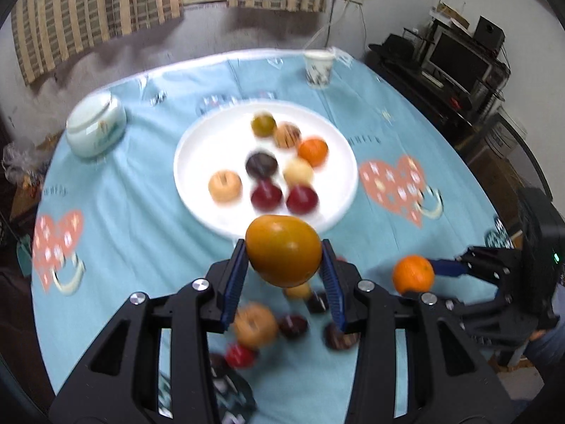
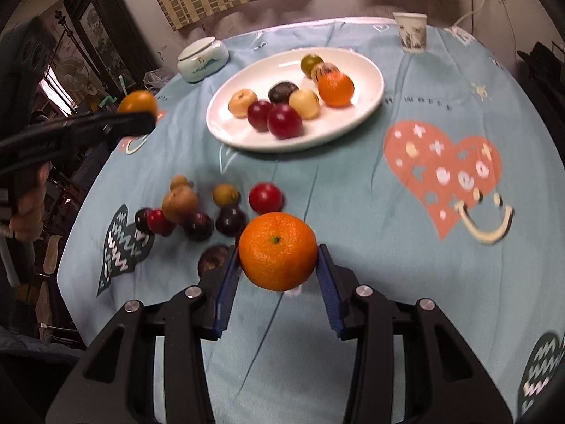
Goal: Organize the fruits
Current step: 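Carry both fruits to the white plate and open both grippers, then raise both tools and return them over the fruit cluster, then grasp the dark plum with the left gripper while the right grasps a red fruit, then carry both fruits to the white plate and open both grippers, then move both tools back over the fruit cluster, then grasp the large dark plum with the left gripper while the right grasps a dark plum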
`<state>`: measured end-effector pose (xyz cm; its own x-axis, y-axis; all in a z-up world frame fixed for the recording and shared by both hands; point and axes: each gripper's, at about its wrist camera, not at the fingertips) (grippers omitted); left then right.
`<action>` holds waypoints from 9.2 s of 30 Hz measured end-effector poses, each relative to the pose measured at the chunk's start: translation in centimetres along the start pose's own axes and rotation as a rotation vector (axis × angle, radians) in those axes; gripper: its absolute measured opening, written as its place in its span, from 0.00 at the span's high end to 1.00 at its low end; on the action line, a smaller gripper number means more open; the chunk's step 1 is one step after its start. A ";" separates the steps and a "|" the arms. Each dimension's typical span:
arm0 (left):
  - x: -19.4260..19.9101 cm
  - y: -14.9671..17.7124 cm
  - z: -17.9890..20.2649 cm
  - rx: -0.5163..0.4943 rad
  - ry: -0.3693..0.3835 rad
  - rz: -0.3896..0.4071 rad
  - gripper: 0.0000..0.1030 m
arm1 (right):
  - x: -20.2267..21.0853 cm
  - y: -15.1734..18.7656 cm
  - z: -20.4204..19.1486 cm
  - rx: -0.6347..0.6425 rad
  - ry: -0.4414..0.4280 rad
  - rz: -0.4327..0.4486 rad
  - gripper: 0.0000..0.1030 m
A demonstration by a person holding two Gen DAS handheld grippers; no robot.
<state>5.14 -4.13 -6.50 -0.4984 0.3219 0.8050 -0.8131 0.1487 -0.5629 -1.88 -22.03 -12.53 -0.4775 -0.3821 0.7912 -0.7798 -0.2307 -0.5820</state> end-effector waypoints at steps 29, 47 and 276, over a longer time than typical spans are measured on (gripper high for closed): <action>-9.6 -9.6 -4.6 0.102 -0.167 0.010 0.36 | -7.0 -13.4 4.5 0.032 0.102 0.086 0.34; 2.9 -2.6 1.0 0.040 -0.184 0.133 0.27 | 1.2 1.8 -1.3 -0.106 -0.016 0.047 0.33; 4.1 14.6 -2.0 0.165 -0.139 -0.094 0.20 | -6.3 -0.5 -0.4 0.131 -0.087 -0.120 0.49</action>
<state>-8.16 1.18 -11.80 -0.4455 0.1805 0.8769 -0.8903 0.0138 -0.4551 1.41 -19.16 -17.18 -0.3431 -0.4199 0.8402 -0.7670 -0.3911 -0.5086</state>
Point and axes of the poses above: each gripper's, at about its wrist camera, not at the fingertips, and x roughly against the way its jaws point, z to its right, y to its underside, and after that the axes turned 9 degrees about x, right-handed
